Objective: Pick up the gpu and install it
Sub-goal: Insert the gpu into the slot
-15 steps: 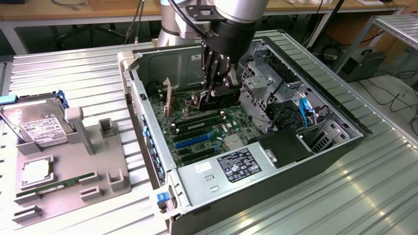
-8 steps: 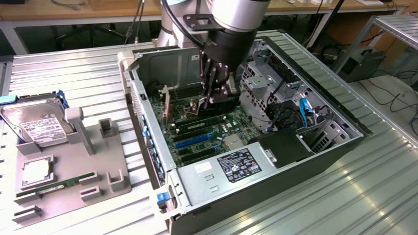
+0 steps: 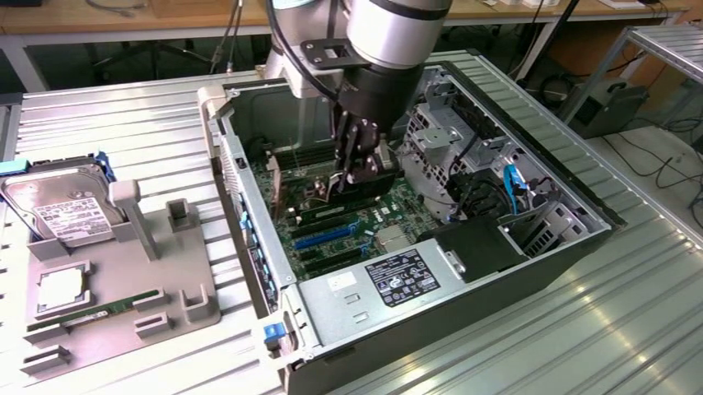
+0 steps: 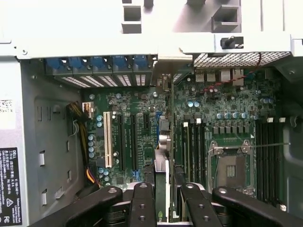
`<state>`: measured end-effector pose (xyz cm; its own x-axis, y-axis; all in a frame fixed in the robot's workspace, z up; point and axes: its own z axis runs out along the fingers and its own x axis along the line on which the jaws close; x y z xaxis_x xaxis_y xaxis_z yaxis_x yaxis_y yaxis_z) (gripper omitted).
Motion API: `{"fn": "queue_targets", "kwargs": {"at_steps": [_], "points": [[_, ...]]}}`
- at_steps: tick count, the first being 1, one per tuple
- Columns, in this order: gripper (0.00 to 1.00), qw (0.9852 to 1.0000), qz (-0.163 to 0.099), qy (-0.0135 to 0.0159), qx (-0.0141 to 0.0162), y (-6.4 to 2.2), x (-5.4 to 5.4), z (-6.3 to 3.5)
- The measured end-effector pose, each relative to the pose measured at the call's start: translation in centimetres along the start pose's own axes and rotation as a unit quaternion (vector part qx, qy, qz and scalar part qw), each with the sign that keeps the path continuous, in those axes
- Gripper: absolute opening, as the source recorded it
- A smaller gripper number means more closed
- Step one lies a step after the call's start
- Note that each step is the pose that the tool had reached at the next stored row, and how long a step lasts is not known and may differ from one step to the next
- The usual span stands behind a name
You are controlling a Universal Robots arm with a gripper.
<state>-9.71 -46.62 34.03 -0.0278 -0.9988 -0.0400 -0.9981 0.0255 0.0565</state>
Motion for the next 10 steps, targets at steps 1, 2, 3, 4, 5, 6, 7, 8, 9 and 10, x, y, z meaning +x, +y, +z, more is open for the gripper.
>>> {"fn": "queue_targets", "kwargs": {"at_steps": [1, 2, 3, 4, 5, 6, 7, 8, 9, 10], "points": [[0.26, 1.0, -0.002, -0.0012, 0.0003, 0.08, 0.0, 0.1], [0.26, 1.0, -0.003, -0.0022, 0.0005, 0.16, 0.0, 0.2], [0.26, 1.0, -0.005, -0.003, 0.0007, 0.25, 0.1, 0.34], [0.26, 1.0, -0.007, -0.0033, 0.001, 0.28, 0.2, 0.57], [0.26, 1.0, -0.008, -0.0033, 0.0011, 0.3, 0.3, 0.73], [0.26, 1.0, -0.009, -0.0034, 0.0012, 0.31, 0.3, 0.87], [0.26, 0.9999, -0.01, -0.0038, 0.0014, 0.31, 0.4, 1.08], [0.26, 0.9999, -0.01, -0.0042, 0.0014, 0.29, 0.4, 1.3], [0.26, 0.9999, -0.01, -0.0045, 0.0015, 0.28, 0.4, 1.46], [0.26, 0.9999, -0.01, -0.0048, 0.0015, 0.27, 0.4, 1.65]]}}
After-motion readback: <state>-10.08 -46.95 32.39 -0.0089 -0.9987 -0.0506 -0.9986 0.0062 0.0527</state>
